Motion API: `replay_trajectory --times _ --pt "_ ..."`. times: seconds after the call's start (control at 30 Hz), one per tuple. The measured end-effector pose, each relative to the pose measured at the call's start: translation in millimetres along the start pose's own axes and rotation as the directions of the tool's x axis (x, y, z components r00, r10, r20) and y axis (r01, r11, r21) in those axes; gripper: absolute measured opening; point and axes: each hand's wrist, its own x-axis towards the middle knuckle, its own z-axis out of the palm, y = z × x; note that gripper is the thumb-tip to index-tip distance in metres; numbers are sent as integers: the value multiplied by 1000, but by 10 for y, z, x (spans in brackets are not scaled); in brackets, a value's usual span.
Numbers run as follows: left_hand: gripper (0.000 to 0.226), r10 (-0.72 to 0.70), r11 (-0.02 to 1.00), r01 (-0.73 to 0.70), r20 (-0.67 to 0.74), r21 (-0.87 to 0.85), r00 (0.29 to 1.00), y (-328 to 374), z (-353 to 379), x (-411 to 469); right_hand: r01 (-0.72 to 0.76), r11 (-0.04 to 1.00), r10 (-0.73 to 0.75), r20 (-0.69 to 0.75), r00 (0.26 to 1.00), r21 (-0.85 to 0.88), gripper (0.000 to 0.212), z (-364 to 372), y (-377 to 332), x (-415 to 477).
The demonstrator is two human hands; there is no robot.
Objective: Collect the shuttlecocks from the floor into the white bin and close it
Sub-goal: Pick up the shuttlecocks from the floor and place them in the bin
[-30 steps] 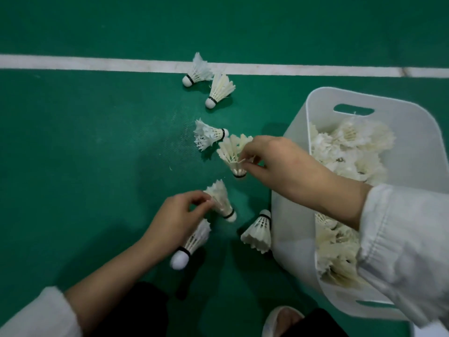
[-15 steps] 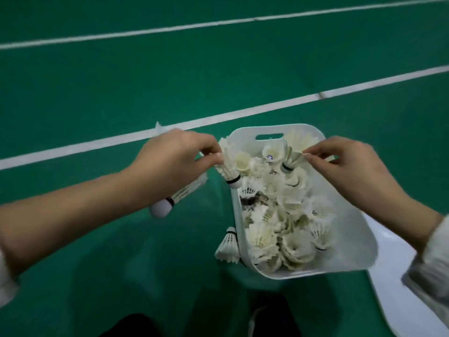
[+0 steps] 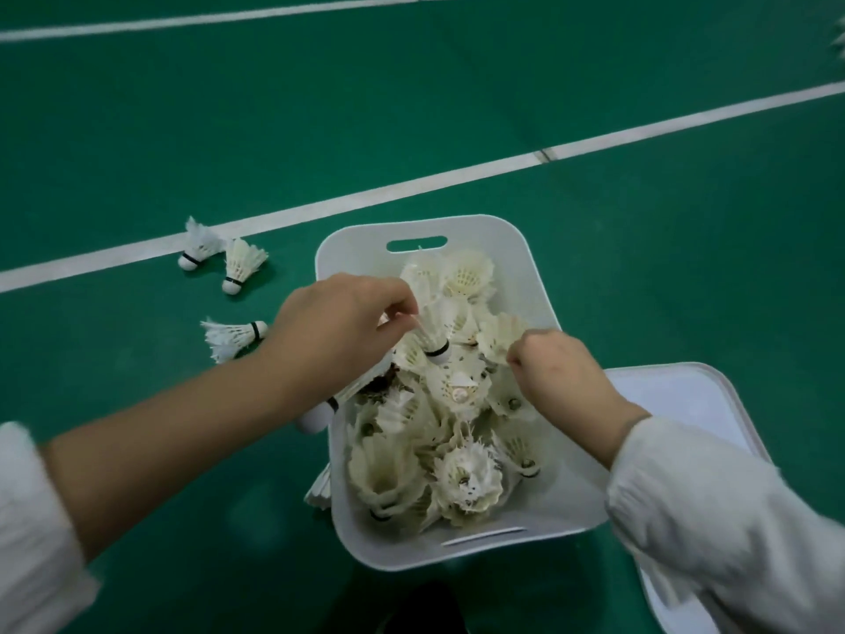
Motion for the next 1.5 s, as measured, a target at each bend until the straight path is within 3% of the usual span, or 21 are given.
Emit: replay_trajectory --times 0.17,0.27,0.37,0.47,0.53,0.6,0.7,0.8,0.9,1.0,1.07,1.33,1.43,1.5 --pt "15 -17 1000 17 -4 -1 1000 -12 77 66 43 999 -44 30 999 12 40 153 -7 0" --pt "16 13 1000 -13 1 4 1000 58 106 113 54 969 -15 -160 987 239 47 -41 -51 -147" --pt "16 59 998 -59 -5 -24 998 127 139 102 201 879 -78 -285 955 433 58 -316 -72 -275" --pt "15 106 992 -105 5 -69 994 176 197 83 271 865 -162 -276 947 422 29 -371 -92 -239" --pt "16 114 987 -114 -5 -113 993 175 199 94 225 879 -85 -325 942 420 16 -369 -57 -174" --pt "15 87 978 -93 -38 -186 995 146 174 118 176 842 -11 -309 951 511 22 -399 -25 -136" --pt "14 70 973 -85 -80 -215 994 131 172 85 243 756 -141 -210 967 608 47 -433 -138 -181" --pt "14 123 954 -145 -98 -261 988 145 216 24 263 718 -217 -153 964 645 24 -412 -296 -161" --pt "18 122 952 -134 -59 -274 991 171 222 10 227 780 -141 -190 972 583 6 -463 -286 -90" --pt "38 57 939 -82 -84 -333 995 233 134 27 171 852 13 -346 938 495 10 -596 -112 -72" --pt "43 20 921 -71 -135 -384 991 238 40 18 113 881 77 -374 924 459 14 -629 8 -83" --pt "6 45 956 -42 1 -291 999 -120 64 -89 -13 986 12 5 1000 169 22 65 9 56" --pt "8 53 953 -44 22 -298 998 -135 123 -73 -4 987 7 -20 1000 159 23 -21 -23 94" --pt "4 66 953 -61 10 -296 998 -97 144 -60 68 977 -38 -147 988 204 31 -190 -48 25"
